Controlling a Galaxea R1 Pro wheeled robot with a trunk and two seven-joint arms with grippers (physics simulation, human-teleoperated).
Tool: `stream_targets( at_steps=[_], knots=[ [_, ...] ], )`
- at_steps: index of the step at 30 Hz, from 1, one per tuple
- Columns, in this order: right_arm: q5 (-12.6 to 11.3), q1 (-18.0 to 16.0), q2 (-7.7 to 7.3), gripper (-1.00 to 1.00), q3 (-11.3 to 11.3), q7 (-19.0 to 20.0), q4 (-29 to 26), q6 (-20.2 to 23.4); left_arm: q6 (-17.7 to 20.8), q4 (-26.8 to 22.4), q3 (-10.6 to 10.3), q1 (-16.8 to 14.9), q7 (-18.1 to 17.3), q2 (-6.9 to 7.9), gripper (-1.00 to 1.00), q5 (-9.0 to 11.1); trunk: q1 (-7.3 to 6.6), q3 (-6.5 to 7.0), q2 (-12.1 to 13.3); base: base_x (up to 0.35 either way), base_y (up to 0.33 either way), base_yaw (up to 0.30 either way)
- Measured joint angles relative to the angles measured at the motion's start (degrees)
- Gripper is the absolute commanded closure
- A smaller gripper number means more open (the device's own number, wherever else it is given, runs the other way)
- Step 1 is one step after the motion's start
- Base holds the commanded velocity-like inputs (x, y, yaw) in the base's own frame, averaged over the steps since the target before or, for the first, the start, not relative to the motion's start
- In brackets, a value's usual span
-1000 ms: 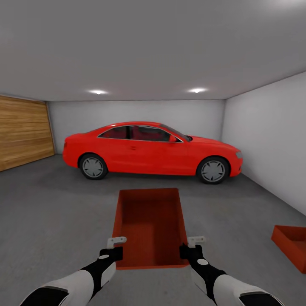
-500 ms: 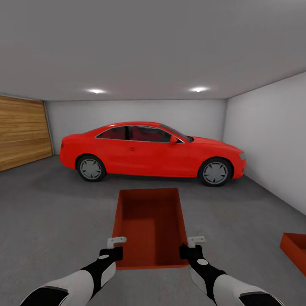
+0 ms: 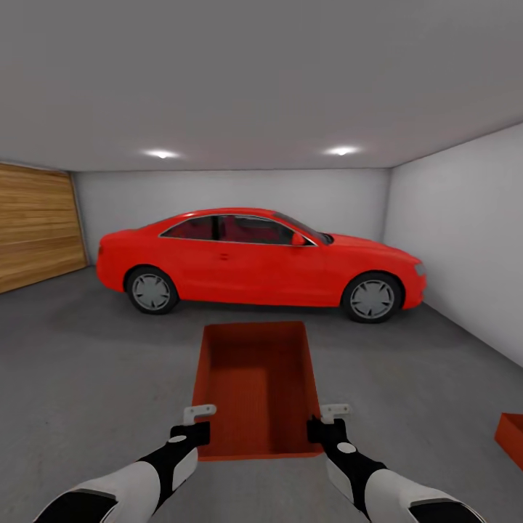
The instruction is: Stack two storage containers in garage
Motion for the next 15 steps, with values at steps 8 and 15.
stream_targets(
  at_steps=[8, 15],
  knots=[
    [0.00, 0.00, 0.00, 1.00, 0.00, 0.00, 0.00, 0.00, 0.01, 0.00, 0.00, 0.00, 0.01, 0.00, 1.00, -0.01, 0.00, 0.00, 0.00, 0.320, 0.000, 0.000],
    [-0.17, 0.00, 0.04, 1.00, 0.13, -0.02, 0.00, 0.02, 0.03, 0.00, 0.06, 0.00, 0.00, 0.03, 1.00, -0.08, 0.00, 0.00, 0.00, 0.320, 0.000, 0.000]
  ],
)
